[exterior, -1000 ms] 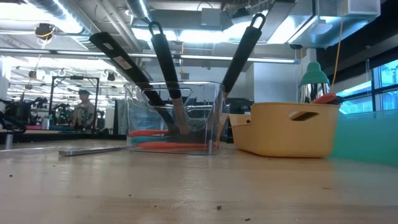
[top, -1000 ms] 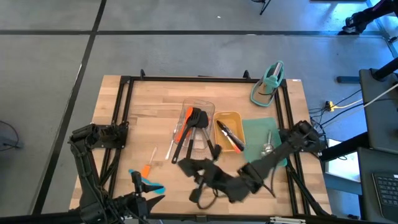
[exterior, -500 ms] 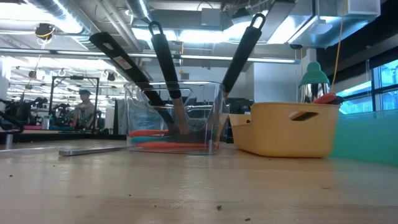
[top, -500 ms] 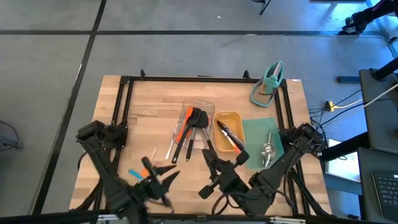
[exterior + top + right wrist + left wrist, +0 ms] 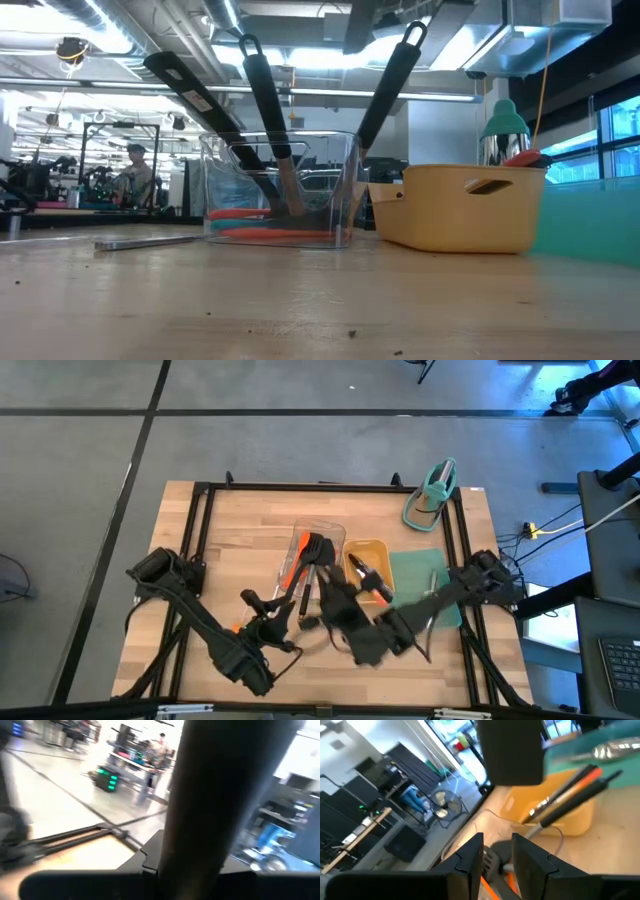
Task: Pick & Place Kitchen Items
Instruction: Put the black spatula into the transparent bin
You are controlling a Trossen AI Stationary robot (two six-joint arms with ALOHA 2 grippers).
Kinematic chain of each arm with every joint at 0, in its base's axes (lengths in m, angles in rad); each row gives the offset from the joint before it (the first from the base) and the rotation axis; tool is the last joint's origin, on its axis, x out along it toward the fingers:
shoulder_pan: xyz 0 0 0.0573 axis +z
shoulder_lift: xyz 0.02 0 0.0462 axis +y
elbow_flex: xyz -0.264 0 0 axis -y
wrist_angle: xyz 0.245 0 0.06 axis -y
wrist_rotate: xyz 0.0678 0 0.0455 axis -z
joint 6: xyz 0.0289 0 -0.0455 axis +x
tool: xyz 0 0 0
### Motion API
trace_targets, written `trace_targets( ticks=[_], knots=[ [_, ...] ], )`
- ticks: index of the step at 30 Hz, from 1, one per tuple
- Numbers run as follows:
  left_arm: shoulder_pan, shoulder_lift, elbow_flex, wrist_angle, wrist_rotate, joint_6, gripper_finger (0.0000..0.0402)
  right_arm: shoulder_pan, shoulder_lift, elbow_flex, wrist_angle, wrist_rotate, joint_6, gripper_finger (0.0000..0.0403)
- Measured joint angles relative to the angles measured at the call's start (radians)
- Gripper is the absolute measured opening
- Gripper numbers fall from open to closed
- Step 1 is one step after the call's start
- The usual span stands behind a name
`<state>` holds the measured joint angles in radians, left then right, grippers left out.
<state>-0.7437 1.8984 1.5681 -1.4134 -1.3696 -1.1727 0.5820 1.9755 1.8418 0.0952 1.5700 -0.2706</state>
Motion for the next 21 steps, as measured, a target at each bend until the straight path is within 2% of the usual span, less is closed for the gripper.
trace_targets(
  ticks=[4, 6, 9, 12, 16, 21],
  knots=[
    [-0.026, 0.0, -0.01, -0.123, -0.058, -0.187, 0.0078, -0.12, 0.0, 0.0, 0.019, -0.001, -0.038, 0.0055],
    [-0.046, 0.0, -0.01, -0.159, -0.077, -0.275, 0.0069, -0.189, -0.001, 0.0, 0.025, -0.037, -0.044, 0.0055],
    [-0.078, 0.0, -0.01, -0.155, -0.104, -0.299, 0.0057, -0.284, -0.001, 0.0, 0.074, -0.088, -0.028, 0.0055],
    [-0.101, 0.0, -0.01, -0.157, -0.1, -0.296, 0.0046, -0.338, -0.004, 0.0, 0.11, -0.085, 0.01, 0.0055],
    [-0.129, 0.0, -0.01, -0.158, -0.094, -0.271, 0.0033, -0.314, -0.005, -0.001, 0.069, -0.086, 0.053, 0.0055],
    [-0.162, 0.0, -0.01, -0.157, -0.092, -0.256, 0.0016, -0.186, -0.005, -0.001, -0.063, -0.064, 0.147, 0.0055]
  ],
)
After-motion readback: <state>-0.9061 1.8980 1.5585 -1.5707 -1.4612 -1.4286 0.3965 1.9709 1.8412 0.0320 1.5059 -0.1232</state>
